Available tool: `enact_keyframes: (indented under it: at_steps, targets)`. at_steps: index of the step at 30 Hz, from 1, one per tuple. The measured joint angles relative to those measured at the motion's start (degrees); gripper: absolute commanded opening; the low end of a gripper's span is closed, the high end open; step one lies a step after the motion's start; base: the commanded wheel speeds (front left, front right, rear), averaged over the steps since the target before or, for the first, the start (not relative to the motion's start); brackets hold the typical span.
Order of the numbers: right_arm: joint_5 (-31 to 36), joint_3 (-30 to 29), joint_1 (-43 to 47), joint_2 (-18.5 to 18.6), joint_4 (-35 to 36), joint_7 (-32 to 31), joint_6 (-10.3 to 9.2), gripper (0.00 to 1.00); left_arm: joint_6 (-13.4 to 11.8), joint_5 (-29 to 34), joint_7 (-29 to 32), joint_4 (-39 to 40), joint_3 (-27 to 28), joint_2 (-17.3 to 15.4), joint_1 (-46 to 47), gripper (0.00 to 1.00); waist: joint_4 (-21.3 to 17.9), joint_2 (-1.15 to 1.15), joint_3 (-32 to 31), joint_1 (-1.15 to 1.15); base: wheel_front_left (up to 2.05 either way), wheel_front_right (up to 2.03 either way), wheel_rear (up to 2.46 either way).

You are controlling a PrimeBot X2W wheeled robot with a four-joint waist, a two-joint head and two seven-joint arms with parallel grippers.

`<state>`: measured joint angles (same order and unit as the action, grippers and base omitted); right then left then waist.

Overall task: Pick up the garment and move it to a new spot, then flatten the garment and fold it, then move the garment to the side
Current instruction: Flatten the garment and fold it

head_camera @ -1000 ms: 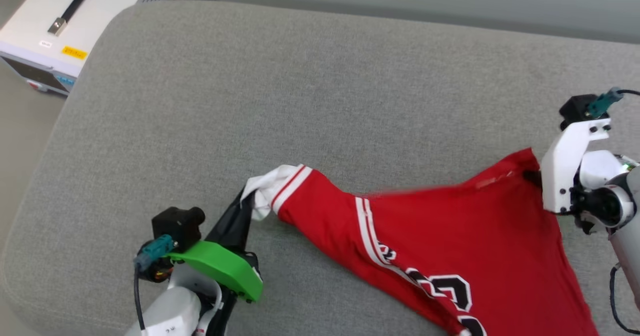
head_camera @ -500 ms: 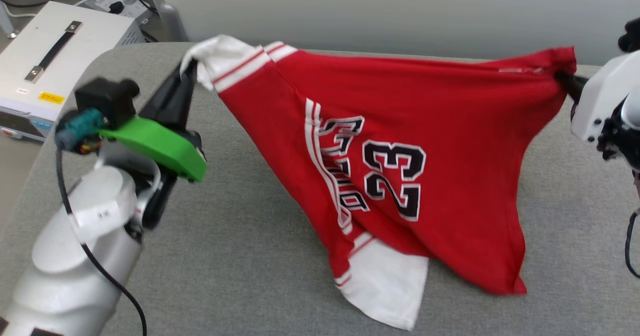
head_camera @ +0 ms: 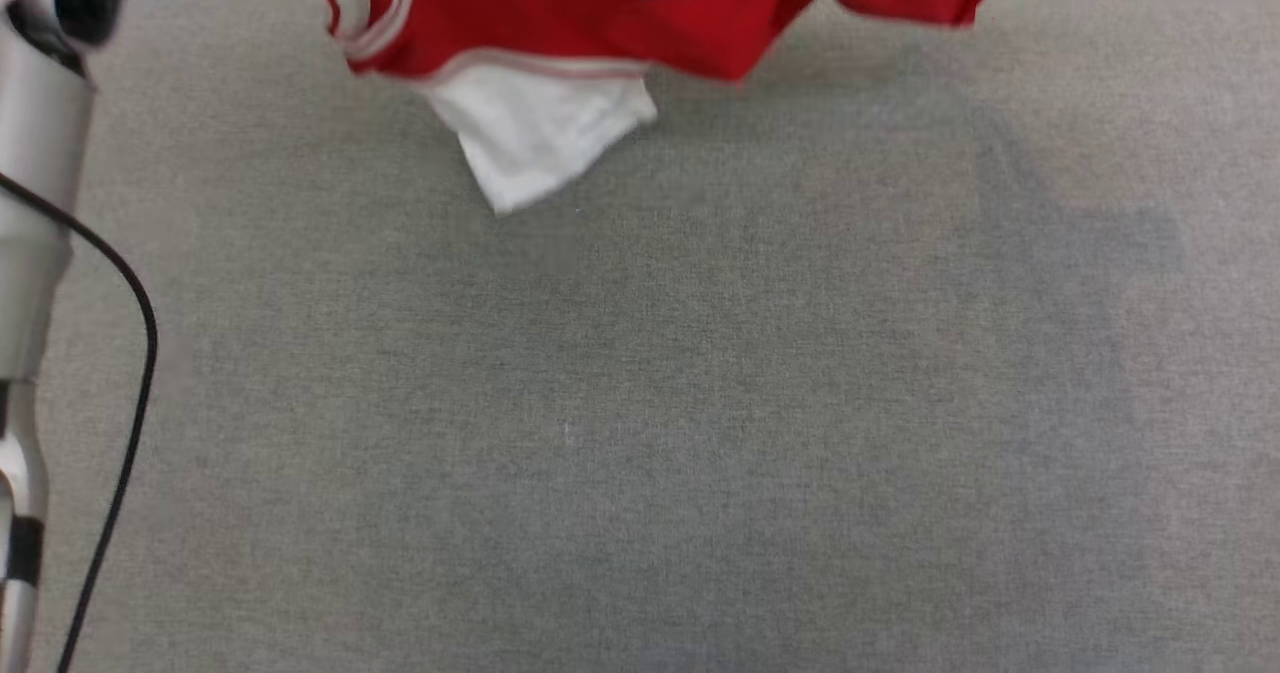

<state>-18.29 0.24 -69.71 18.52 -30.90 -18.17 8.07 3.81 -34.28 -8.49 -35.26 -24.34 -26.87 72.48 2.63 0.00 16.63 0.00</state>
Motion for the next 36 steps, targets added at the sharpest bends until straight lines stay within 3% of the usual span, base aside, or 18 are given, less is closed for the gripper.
enact_keyframes:
  at_steps: [9,19,28,36]
  targets:
    - [5.6,-2.1,-13.4,-3.3,-7.0,6.7,0.04,0.0,1.2,1.0,-1.6,-9.8,0.4,0.3,13.5,0.0,-2.0,0.0,8.0,0.01,0.0,0.0,0.0]
    - [5.8,0.3,-16.1,-6.2,-17.5,12.5,-0.03,0.0,2.9,-1.2,-4.1,-19.7,1.1,2.9,15.0,0.0,-3.8,0.0,15.6,0.01,0.0,0.0,0.0]
    - [0.5,7.3,-5.8,-5.3,-19.6,16.1,-0.1,0.0,3.5,-8.1,-5.3,-19.6,-0.9,5.7,4.5,0.0,-3.3,0.0,18.3,0.01,0.0,0.0,0.0]
    - [-6.0,10.2,9.8,-2.7,-12.5,17.9,-0.11,0.0,3.6,-12.7,-5.9,-11.0,-7.1,3.6,-11.3,0.0,-1.9,0.0,15.4,0.0,0.0,0.0,0.0]
